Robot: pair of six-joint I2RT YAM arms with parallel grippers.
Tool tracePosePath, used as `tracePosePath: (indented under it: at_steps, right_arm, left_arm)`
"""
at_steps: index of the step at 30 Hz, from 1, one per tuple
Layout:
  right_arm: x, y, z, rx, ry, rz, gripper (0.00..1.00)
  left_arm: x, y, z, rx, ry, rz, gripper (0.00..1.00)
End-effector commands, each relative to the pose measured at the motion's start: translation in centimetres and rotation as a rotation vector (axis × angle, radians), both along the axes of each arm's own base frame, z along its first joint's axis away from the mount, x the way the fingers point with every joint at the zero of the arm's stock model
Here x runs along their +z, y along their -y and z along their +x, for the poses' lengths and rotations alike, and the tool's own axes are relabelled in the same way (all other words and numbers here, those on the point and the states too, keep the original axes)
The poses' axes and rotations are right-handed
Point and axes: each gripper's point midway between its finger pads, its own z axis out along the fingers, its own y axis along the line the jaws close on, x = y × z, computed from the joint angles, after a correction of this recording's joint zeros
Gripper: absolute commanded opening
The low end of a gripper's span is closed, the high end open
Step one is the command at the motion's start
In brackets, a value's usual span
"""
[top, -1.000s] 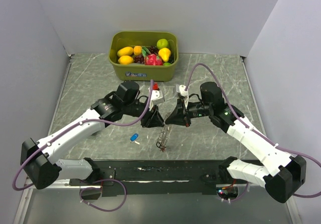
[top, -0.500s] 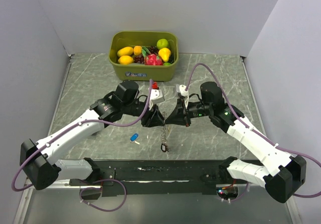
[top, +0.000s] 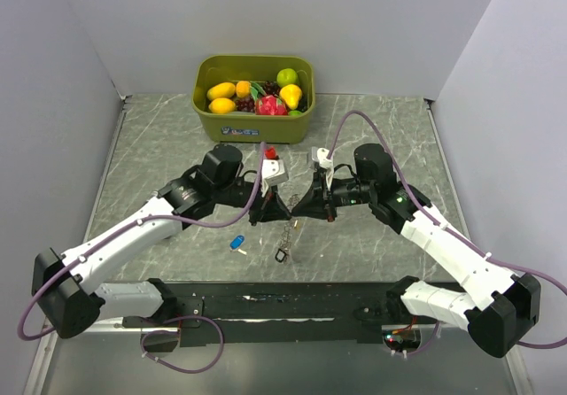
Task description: Put the keys on the keyring
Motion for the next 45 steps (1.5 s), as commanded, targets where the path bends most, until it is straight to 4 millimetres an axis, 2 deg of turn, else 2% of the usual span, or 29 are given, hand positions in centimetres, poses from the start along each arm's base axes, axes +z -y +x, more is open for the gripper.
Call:
tracePosePath:
  at_steps: [1,2,3,5,6,7,10,12,16,21,28,34,38,40,43,44,45]
  right_arm:
    - [2.6,-0.4,-0.1,0.004,0.079,0.081,0.05]
    - [2.7,-0.4,-0.1,-0.008,0.075,0.085,0.11]
    - [2.9,-0.4,0.3,-0.029,0.088,0.094,0.17]
    - [3.1,-0.3,0.5,-0.048,0.089,0.104,0.28]
    - [3.3,-0.2,0.5,-0.058,0.094,0.108,0.34]
    - [3.4,-0.1,0.9,-0.087,0.104,0.111,0.43]
    - [3.9,0.2,1.8,-0.165,0.106,0.128,0.59]
    - [4.3,0.6,2.0,-0.193,0.109,0.137,0.64]
    - [4.4,1.0,2.1,-0.21,0.113,0.151,0.67]
    - [3.9,0.8,1.9,-0.19,0.044,0.137,0.61]
    - [3.3,0.3,1.4,-0.142,-0.009,0.12,0.6]
    - [2.7,0.0,1.0,-0.104,-0.041,0.113,0.52]
    - [2.6,-0.3,0.8,-0.077,-0.062,0.116,0.35]
    - [2.7,-0.4,1.0,-0.084,-0.072,0.117,0.33]
    - [2.7,-0.5,1.1,-0.085,-0.079,0.119,0.21]
    - [2.8,-0.5,1.1,-0.084,-0.08,0.122,0.1]
    - [2.7,-0.5,1.1,-0.086,-0.084,0.12,0.06]
  left_arm:
    - [3.5,0.3,0.9,0.05,0.13,-0.149,0.01]
    - [3.0,0.2,0.9,0.058,0.126,-0.152,0.01]
    - [3.9,0.0,0.9,0.063,0.161,-0.183,0.01]
    - [3.7,-0.1,0.6,0.076,0.137,-0.197,0.01]
    - [4.2,-0.2,0.6,0.077,0.156,-0.222,0.01]
    - [4.2,-0.2,0.5,0.077,0.159,-0.229,0.01]
    - [4.6,-0.4,0.4,0.084,0.194,-0.272,0.01]
    - [4.7,-0.5,0.3,0.085,0.212,-0.294,0.01]
    - [4.6,-0.8,0.2,0.1,0.242,-0.327,0.01]
    - [4.9,-1.3,0.4,0.127,0.288,-0.354,0.01]
    - [4.7,-1.8,0.4,0.137,0.314,-0.343,0.01]
    - [4.7,-1.8,0.3,0.132,0.316,-0.343,0.01]
    - [4.8,-1.7,0.2,0.126,0.312,-0.341,0.01]
    - [4.9,-1.8,0.2,0.128,0.312,-0.34,0.01]
    - [4.9,-1.8,0.2,0.126,0.312,-0.341,0.01]
    - [4.9,-1.9,0.2,0.128,0.313,-0.341,0.01]
    - [5.0,-1.9,0.2,0.129,0.315,-0.342,0.01]
